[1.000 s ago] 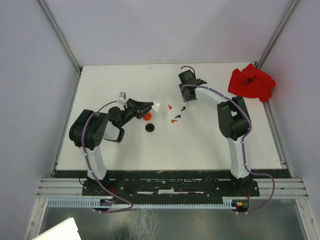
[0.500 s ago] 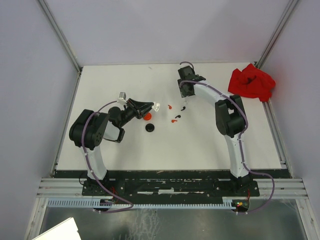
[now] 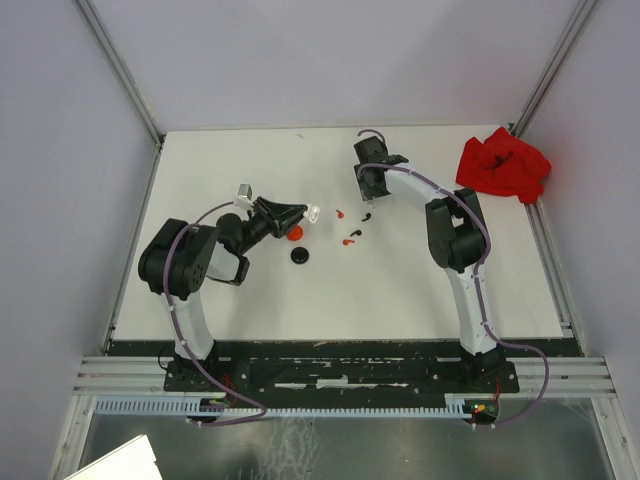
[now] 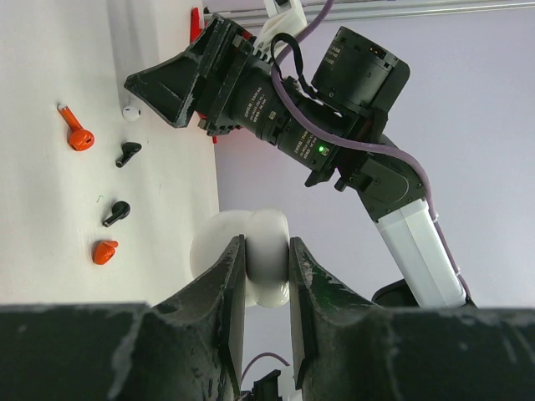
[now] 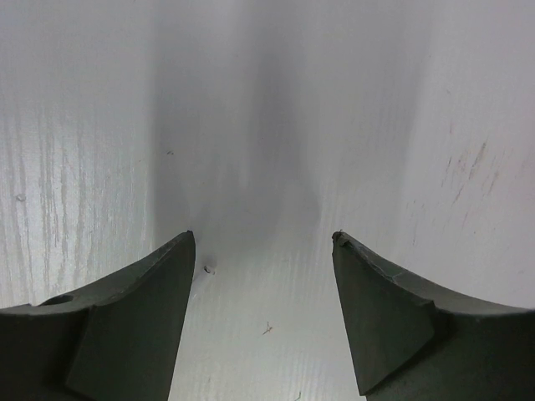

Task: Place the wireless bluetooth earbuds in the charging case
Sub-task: Pick up the earbud from the center of the board.

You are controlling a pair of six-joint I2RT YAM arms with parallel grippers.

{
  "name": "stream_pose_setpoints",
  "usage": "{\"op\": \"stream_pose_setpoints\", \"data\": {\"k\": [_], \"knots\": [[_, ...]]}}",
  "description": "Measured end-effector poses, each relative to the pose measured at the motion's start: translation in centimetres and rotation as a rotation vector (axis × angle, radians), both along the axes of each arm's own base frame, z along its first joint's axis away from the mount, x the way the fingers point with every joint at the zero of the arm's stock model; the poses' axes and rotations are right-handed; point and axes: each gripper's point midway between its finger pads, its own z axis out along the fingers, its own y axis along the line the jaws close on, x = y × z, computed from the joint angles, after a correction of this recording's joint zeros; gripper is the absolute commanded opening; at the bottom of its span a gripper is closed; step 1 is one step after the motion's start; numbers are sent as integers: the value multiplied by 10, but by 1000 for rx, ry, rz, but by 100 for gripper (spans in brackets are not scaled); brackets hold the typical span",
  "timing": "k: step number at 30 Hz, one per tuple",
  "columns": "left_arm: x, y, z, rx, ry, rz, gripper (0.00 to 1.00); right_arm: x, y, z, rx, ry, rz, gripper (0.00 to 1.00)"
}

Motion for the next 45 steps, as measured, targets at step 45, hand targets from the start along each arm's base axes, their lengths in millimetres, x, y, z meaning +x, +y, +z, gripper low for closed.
{"op": "stream_pose_setpoints", "data": {"k": [45], "knots": [[-5, 1, -5, 3, 14, 0, 3, -47, -4, 13, 104, 23, -4, 68]]}}
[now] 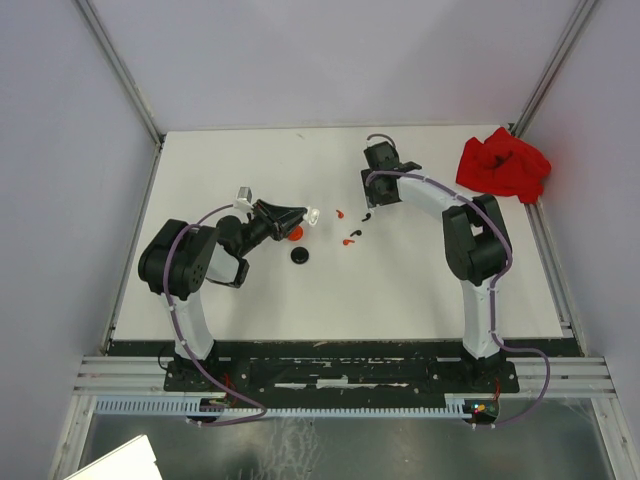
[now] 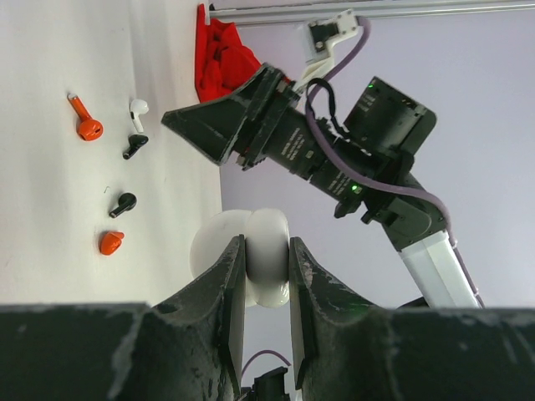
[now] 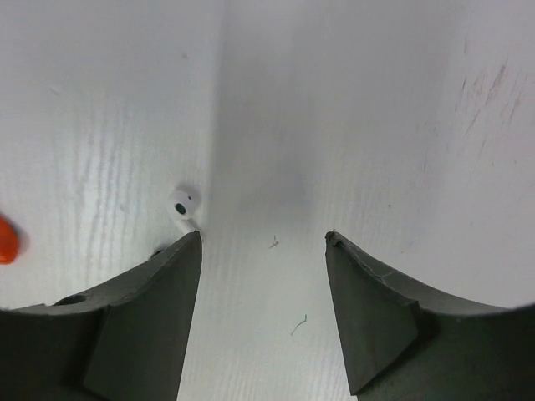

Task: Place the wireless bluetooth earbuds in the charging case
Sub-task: Pick up the earbud from the center of the board.

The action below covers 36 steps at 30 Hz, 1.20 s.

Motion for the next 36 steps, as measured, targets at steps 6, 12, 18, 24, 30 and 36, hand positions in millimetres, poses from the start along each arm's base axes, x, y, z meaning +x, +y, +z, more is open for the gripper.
{"op": "stream_pose_setpoints", "data": {"k": [6, 12, 18, 24, 30, 36], "knots": [[0, 0, 0, 0, 0, 0, 3, 18, 22, 33, 78, -43, 59, 62], [0, 0, 0, 0, 1, 0, 3, 25, 39, 40, 132, -20, 110, 59], [0, 0, 0, 0, 0, 0, 3, 14, 42, 10, 122, 81, 137, 58], [0, 0, 0, 0, 0, 0, 3, 8, 40, -6, 101, 134, 143, 56], [0, 0, 0, 0, 0, 0, 3, 7, 41, -15, 99, 154, 147, 55], [0, 0, 0, 0, 1, 0, 3, 6, 42, -21, 100, 171, 154, 52]]}}
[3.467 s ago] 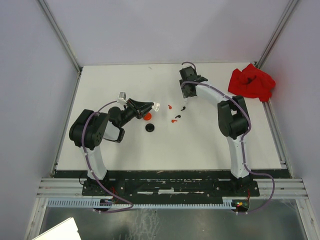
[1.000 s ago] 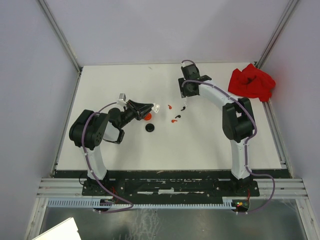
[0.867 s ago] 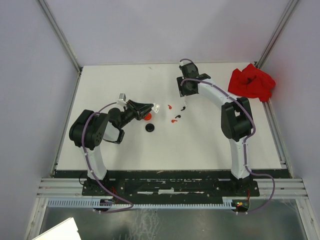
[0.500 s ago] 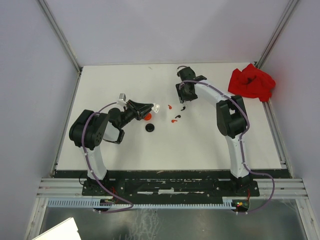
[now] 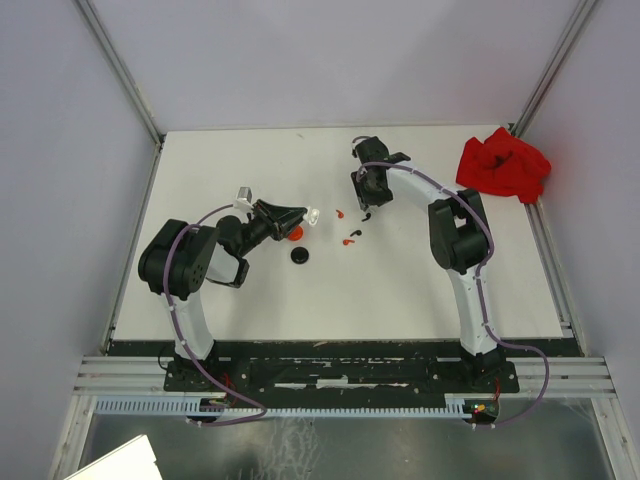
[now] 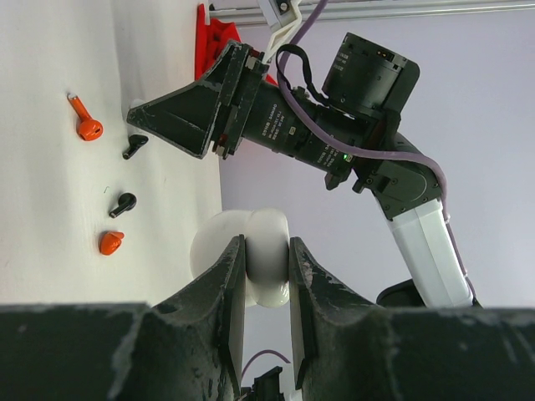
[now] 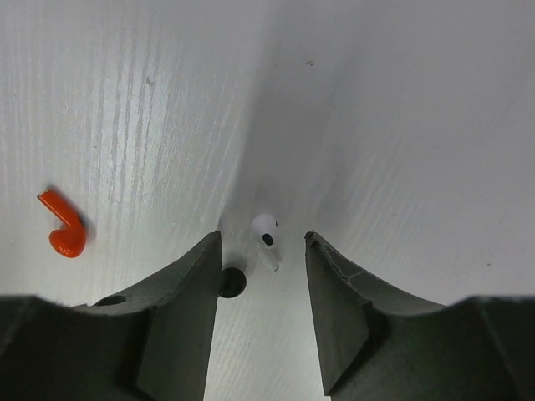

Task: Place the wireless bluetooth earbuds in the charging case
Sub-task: Pick up the earbud from the center of the board.

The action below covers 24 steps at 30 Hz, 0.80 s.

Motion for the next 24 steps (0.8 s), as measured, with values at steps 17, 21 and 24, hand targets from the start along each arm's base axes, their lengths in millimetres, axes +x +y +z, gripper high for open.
{"op": "stream_pose_setpoints", "data": {"k": [17, 21, 24], "knots": [[0, 0, 1, -2, -5, 0, 3, 3, 4, -4, 7, 3, 7, 38], [0, 0, 2, -3, -10, 0, 3, 3, 5, -4, 9, 4, 10, 35], [0, 0, 1, -3, -9, 0, 3, 2, 6, -4, 10, 4, 11, 31]]}}
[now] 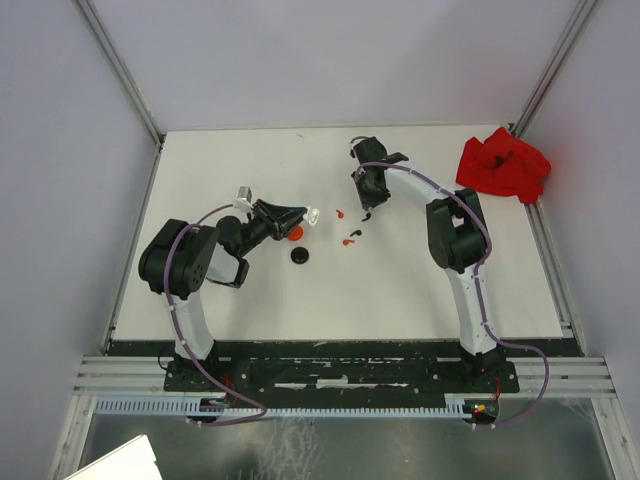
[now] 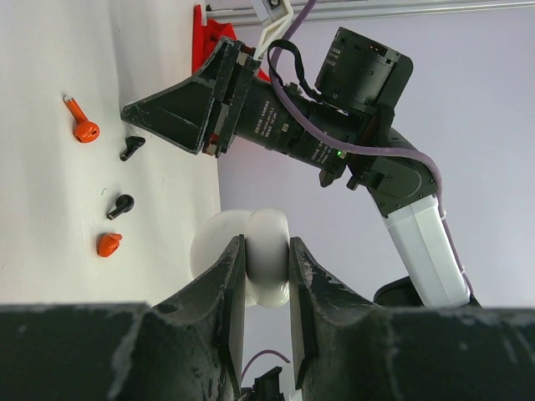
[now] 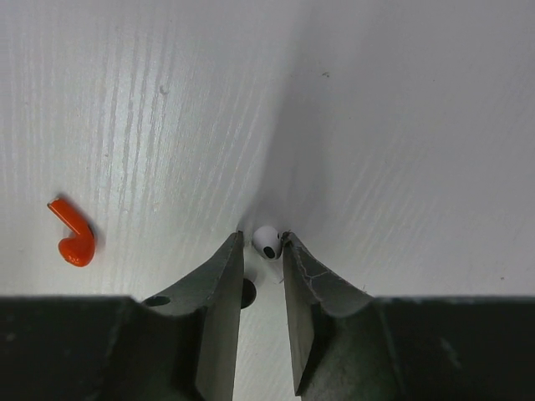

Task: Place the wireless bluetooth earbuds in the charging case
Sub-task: Pick up the earbud from the center of the board, then place the earbud in the charging case.

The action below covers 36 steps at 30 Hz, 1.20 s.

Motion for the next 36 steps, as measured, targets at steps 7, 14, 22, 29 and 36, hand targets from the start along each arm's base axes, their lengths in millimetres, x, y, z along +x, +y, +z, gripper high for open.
{"op": "stream_pose_setpoints", "data": {"k": [7, 14, 22, 29, 36], "knots": [[0, 0, 0, 0, 0, 0, 3, 0, 0, 0, -1, 0, 0, 9], [0, 0, 0, 0, -1, 0, 3, 7, 2, 4, 22, -60, -5, 1], [-2, -4, 0, 0, -1, -10, 3, -15, 0, 73, 185, -306, 2, 1], [-7, -17, 5, -4, -14, -44, 3, -31, 21, 171, 479, -627, 77, 2], [-9, -29, 13, -14, -36, -73, 3, -70, 40, 169, 754, -811, 199, 2]]}}
